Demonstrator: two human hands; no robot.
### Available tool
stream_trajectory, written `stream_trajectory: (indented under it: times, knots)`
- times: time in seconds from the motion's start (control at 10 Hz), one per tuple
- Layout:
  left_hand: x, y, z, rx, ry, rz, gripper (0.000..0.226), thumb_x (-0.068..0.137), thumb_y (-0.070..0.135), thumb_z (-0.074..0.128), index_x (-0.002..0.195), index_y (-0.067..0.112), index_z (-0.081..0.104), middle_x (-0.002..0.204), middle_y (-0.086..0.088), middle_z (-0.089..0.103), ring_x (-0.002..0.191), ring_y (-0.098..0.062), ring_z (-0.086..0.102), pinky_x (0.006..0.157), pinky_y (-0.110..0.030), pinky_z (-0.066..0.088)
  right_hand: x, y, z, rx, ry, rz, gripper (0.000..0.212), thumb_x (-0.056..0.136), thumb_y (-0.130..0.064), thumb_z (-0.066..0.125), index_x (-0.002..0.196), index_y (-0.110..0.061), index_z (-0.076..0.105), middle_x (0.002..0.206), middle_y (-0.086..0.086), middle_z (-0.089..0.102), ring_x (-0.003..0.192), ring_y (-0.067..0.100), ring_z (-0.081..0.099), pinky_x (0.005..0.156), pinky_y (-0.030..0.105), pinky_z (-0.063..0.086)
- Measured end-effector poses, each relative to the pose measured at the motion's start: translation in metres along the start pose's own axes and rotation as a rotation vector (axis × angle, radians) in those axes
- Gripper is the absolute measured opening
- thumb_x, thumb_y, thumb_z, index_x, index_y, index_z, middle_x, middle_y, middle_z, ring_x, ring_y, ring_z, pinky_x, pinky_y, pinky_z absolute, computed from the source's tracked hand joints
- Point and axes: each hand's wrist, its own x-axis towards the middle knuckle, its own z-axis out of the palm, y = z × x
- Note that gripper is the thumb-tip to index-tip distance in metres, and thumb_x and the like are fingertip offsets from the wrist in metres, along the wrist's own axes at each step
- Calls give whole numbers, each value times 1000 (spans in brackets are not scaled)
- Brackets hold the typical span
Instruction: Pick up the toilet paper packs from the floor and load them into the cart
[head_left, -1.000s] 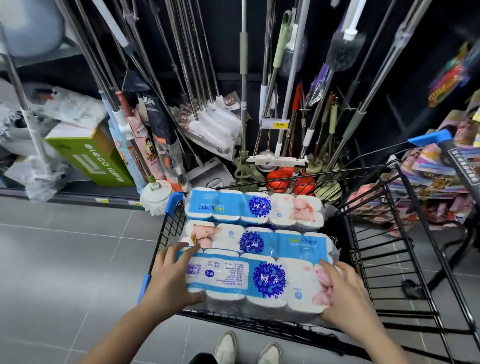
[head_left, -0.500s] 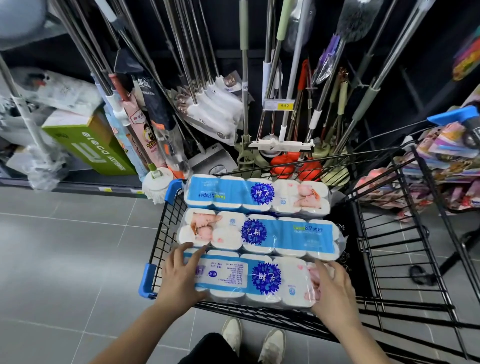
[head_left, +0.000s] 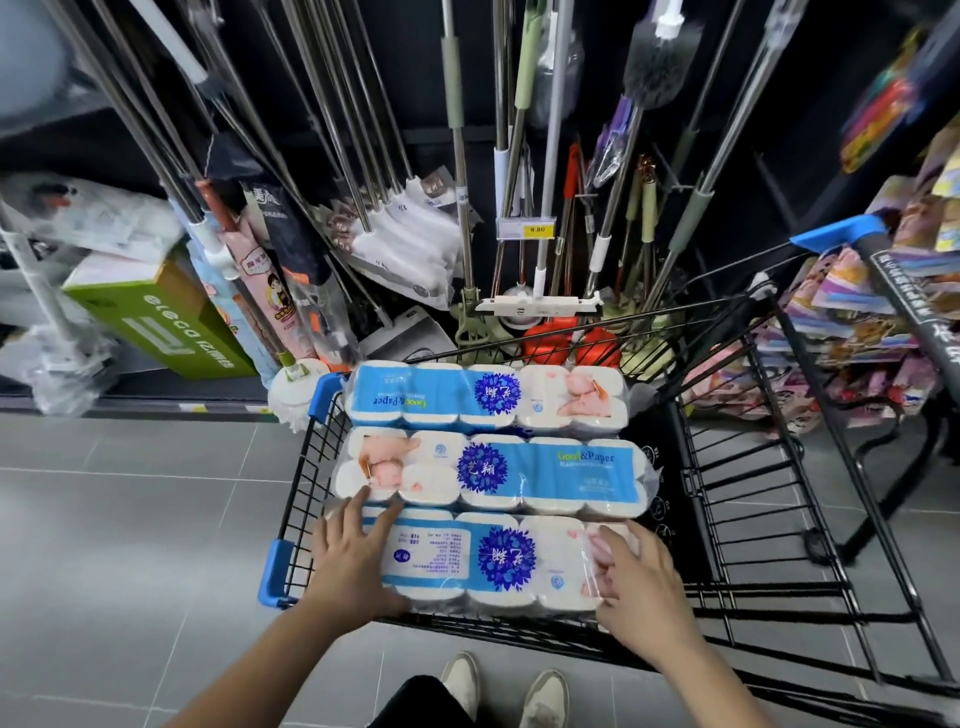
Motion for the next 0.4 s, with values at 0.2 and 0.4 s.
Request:
stream_trajectory:
  times: [0.2, 0.4]
  knots:
    - [-4, 16, -15, -86, 15, 34, 117, 65, 85, 66, 159, 40, 12, 168, -8, 3, 154, -34, 5, 125, -54, 8, -4, -7, -15, 149, 15, 20, 76, 82, -30, 71, 151, -31, 38, 155, -1, 31, 137, 23, 43, 113, 34, 38]
    - [9, 45, -53, -139, 110, 125, 106, 74, 76, 69, 159, 39, 16, 167, -3, 9, 154, -31, 11, 125, -52, 13, -1, -8, -50, 336, 232, 18, 72, 89, -32, 71, 152, -21, 40, 146, 0, 45, 132, 20, 50, 108, 30, 40]
